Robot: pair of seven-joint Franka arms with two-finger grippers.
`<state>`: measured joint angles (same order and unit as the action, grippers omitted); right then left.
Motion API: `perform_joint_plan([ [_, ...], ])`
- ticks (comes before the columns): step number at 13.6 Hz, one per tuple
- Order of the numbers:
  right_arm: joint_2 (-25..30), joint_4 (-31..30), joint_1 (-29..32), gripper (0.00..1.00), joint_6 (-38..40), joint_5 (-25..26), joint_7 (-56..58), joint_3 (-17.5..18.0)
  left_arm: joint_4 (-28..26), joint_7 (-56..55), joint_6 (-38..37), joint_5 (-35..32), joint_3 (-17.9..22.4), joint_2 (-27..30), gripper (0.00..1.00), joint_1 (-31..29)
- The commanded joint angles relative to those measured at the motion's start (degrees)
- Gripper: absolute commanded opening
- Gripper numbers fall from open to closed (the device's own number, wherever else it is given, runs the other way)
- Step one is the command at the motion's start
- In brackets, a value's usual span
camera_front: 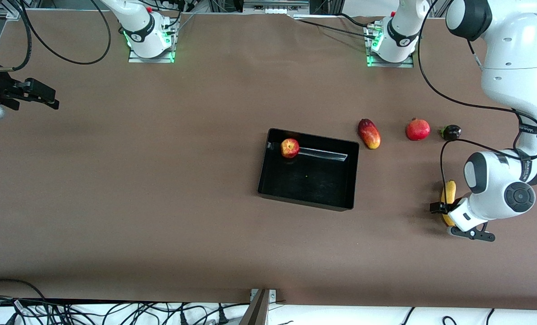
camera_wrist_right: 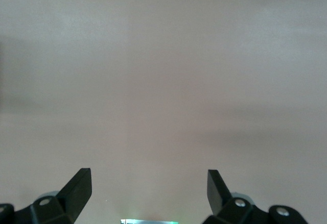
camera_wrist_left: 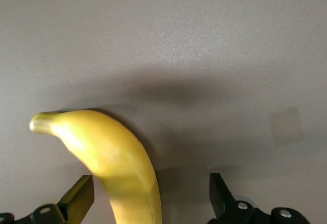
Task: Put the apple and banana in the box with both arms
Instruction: 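Close the left gripper around the middle of the banana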
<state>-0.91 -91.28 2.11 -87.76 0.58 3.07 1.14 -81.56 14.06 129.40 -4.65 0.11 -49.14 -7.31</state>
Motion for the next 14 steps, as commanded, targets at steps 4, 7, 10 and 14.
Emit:
perform_joint_plan([
  [4, 0.6, 0.1, 0.1, 1.0, -0.1, 0.7, 0.4, 0.1, -1.3, 1.7, 1.4, -1.2, -0.8, 0.0, 0.74, -2.8],
  [7, 0.6, 0.1, 0.1, 1.0, 0.3, 0.8, 0.4, 0.2, -1.7, 0.7, 0.6, -1.1, -0.8, 0.3, 0.53, -3.0],
  [10, 0.7, 0.0, 0.1, 1.0, -0.2, 1.2, 0.4, 0.1, -1.8, -2.4, -1.3, -0.6, -0.8, 1.2, 0.07, -3.0],
  [14, 0.6, 0.0, 0.1, 1.0, -0.5, 1.2, 0.3, 0.1, 0.1, -3.6, -9.0, -0.5, -3.3, 4.8, 0.04, -2.4],
])
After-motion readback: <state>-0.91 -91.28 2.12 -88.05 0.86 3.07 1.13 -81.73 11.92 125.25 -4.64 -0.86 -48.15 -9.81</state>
